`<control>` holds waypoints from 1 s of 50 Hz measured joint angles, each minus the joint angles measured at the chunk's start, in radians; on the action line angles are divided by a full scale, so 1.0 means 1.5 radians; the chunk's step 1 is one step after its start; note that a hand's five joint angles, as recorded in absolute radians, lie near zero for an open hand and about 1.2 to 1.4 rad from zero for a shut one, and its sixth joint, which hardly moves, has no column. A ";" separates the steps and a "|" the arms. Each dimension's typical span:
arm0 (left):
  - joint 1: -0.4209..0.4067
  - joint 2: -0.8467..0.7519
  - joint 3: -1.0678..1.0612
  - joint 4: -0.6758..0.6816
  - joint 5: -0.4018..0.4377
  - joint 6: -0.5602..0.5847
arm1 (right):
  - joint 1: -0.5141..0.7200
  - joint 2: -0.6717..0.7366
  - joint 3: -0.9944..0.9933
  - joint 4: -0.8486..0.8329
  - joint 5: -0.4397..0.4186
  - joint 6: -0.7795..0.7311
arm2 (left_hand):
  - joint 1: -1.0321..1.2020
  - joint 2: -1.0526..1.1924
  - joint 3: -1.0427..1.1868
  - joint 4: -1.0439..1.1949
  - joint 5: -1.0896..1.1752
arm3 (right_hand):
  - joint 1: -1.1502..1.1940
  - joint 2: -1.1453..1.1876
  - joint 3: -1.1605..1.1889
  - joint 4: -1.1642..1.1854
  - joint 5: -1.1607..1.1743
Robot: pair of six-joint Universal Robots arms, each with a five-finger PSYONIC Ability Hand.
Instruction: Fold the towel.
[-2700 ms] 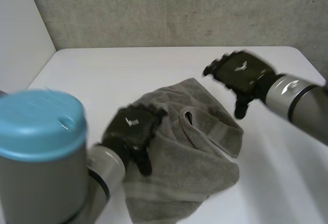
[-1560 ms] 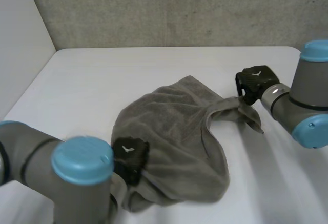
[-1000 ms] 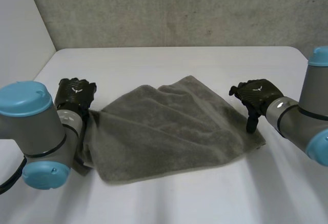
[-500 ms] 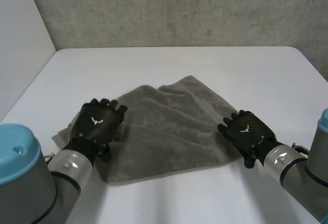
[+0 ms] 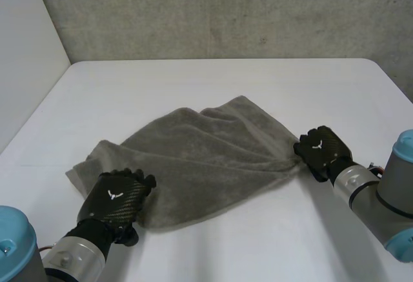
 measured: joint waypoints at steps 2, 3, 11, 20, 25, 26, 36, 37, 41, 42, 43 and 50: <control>0.001 0.000 -0.003 -0.001 0.001 -0.008 | 0.000 0.002 -0.015 0.002 0.004 0.017 | 0.019 0.019 0.019 0.018 0.020 | 0.012 0.003 0.007 0.010 0.012; 0.002 -0.001 -0.003 -0.002 0.001 -0.014 | 0.001 0.001 -0.021 0.003 0.008 0.028 | 0.029 0.026 0.026 0.027 0.028 | 0.014 0.003 0.007 0.011 0.014; -0.001 -0.016 0.004 0.002 0.003 -0.070 | 0.007 -0.012 -0.070 0.022 0.071 0.150 | 0.072 0.073 0.070 0.071 0.071 | 0.017 0.003 0.007 0.012 0.015; -0.022 -0.073 0.035 0.007 0.003 -0.094 | 0.011 -0.021 -0.136 0.122 0.135 0.252 | 0.124 0.123 0.123 0.124 0.123 | 0.018 0.003 0.007 0.013 0.018; -0.030 -0.126 0.061 0.010 0.002 -0.093 | 0.017 -0.027 -0.154 0.167 0.140 0.260 | 0.106 0.104 0.105 0.103 0.107 | 0.018 0.003 0.009 0.013 0.018; -0.030 -0.126 0.061 0.010 0.002 -0.093 | 0.017 -0.027 -0.154 0.167 0.140 0.260 | 0.106 0.104 0.105 0.103 0.107 | 0.018 0.003 0.009 0.013 0.018; -0.028 -0.210 0.103 0.068 0.000 -0.086 | 0.022 -0.032 -0.151 0.175 0.138 0.258 | 0.061 0.057 0.057 0.056 0.057 | 0.018 0.003 0.009 0.013 0.019; -0.027 -0.219 0.110 0.080 -0.001 -0.085 | 0.022 -0.032 -0.150 0.174 0.137 0.257 | 0.061 0.058 0.058 0.057 0.058 | 0.018 0.003 0.009 0.013 0.019; -0.025 -0.235 0.126 0.098 -0.001 -0.084 | 0.022 -0.032 -0.151 0.173 0.137 0.255 | 0.081 0.082 0.079 0.079 0.079 | 0.018 0.003 0.009 0.013 0.019; -0.025 -0.239 0.131 0.100 -0.001 -0.084 | 0.022 -0.031 -0.152 0.173 0.137 0.255 | 0.081 0.082 0.079 0.079 0.079 | 0.018 0.003 0.009 0.013 0.019; -0.024 -0.247 0.141 0.104 -0.001 -0.084 | 0.022 -0.031 -0.153 0.172 0.137 0.254 | 0.144 0.142 0.138 0.139 0.138 | 0.018 0.003 0.009 0.013 0.019; -0.018 -0.278 0.180 0.106 -0.001 -0.083 | 0.022 -0.027 -0.164 0.171 0.138 0.252 | 0.412 0.402 0.401 0.402 0.402 | 0.018 0.003 0.009 0.013 0.019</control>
